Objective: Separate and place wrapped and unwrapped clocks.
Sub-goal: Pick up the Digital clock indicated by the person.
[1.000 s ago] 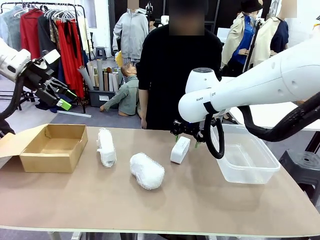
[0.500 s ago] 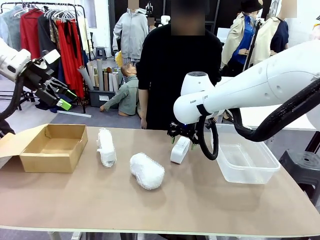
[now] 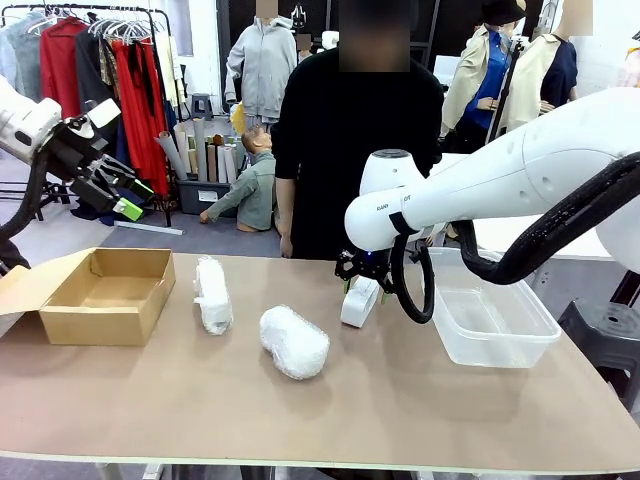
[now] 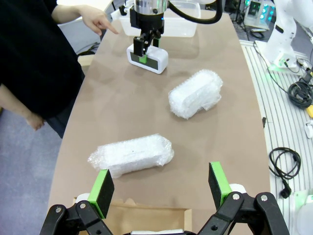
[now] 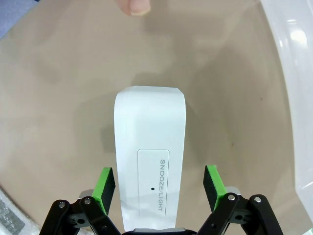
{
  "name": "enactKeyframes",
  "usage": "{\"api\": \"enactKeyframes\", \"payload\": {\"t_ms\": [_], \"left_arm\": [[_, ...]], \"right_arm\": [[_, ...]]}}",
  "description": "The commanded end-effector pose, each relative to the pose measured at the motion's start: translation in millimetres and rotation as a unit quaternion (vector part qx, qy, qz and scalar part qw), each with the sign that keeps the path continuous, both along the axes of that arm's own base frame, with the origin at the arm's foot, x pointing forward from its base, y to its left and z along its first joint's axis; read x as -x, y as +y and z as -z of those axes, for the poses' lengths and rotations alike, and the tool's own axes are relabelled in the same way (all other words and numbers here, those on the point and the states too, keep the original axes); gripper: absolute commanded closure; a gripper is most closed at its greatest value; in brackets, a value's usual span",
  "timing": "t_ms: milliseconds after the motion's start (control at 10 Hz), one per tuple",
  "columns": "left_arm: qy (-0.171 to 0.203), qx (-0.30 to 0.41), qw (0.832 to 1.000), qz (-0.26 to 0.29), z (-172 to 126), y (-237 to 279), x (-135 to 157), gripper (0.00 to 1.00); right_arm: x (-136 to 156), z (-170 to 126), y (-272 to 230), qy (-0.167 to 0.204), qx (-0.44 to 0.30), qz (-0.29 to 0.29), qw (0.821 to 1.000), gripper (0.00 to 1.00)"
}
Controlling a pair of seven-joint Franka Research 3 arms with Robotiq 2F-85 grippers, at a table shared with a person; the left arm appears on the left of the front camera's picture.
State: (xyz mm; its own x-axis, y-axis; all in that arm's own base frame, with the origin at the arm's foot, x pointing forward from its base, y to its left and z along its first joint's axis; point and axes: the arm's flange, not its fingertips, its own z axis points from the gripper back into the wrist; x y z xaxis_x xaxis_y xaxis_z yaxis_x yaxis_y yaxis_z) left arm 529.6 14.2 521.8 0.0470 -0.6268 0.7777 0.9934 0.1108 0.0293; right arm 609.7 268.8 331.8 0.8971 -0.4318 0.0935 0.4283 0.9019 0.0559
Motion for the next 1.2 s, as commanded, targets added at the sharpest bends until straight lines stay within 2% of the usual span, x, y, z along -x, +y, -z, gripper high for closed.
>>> {"api": "enactKeyframes", "payload": {"t_ms": [0,300,600,800,1000,1100], "left_arm": [[0.001,0.002,1.0,0.001,0,1,0,0.0],[0.001,0.002,1.0,0.001,0,1,0,0.0],[0.001,0.002,1.0,0.001,0,1,0,0.0],[0.001,0.002,1.0,0.001,0,1,0,0.0],[0.001,0.002,1.0,0.001,0,1,0,0.0],[0.001,0.002,1.0,0.001,0,1,0,0.0]], "right_arm": [[-6,0,4,0.008,-0.004,0.006,1.0,0.41],[-5,0,3,0.01,-0.002,0.005,1.0,0.97],[-2,-8,0,0.007,-0.005,-0.008,1.0,1.0],[8,-30,-2,-0.014,-0.013,-0.035,0.999,1.0],[18,-70,-2,-0.021,-0.008,-0.121,0.992,1.0],[28,-88,-2,-0.004,-0.01,-0.192,0.981,1.0]]}}
